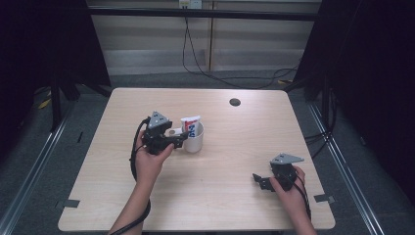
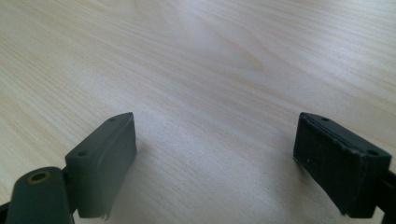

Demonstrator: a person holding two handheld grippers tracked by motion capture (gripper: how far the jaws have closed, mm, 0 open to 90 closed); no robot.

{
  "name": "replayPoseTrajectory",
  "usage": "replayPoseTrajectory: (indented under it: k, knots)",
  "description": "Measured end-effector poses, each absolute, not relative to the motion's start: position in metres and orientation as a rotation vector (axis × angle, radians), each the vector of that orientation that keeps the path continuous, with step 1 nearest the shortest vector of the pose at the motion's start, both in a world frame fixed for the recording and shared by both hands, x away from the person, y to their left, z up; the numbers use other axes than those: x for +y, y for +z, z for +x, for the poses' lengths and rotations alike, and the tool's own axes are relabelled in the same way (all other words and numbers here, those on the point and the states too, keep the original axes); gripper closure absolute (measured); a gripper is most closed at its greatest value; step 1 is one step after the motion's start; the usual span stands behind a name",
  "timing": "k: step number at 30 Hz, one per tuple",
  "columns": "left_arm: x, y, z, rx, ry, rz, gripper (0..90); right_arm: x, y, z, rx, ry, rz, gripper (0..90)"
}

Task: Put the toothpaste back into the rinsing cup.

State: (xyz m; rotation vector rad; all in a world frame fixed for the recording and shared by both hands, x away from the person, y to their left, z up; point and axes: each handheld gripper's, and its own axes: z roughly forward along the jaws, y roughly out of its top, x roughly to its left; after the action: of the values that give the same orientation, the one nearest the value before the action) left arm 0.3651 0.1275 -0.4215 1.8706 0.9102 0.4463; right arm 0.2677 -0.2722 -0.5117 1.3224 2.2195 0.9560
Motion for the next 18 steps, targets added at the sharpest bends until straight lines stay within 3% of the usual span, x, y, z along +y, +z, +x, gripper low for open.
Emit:
replayPoseTrajectory:
  k: [18]
  knots:
    - [0.147, -0.426, 0.356, 0.927, 0.456, 1.876, 26.0, -0.272, -0.512, 0.267, 2.218, 0.953, 1.325, 12.8]
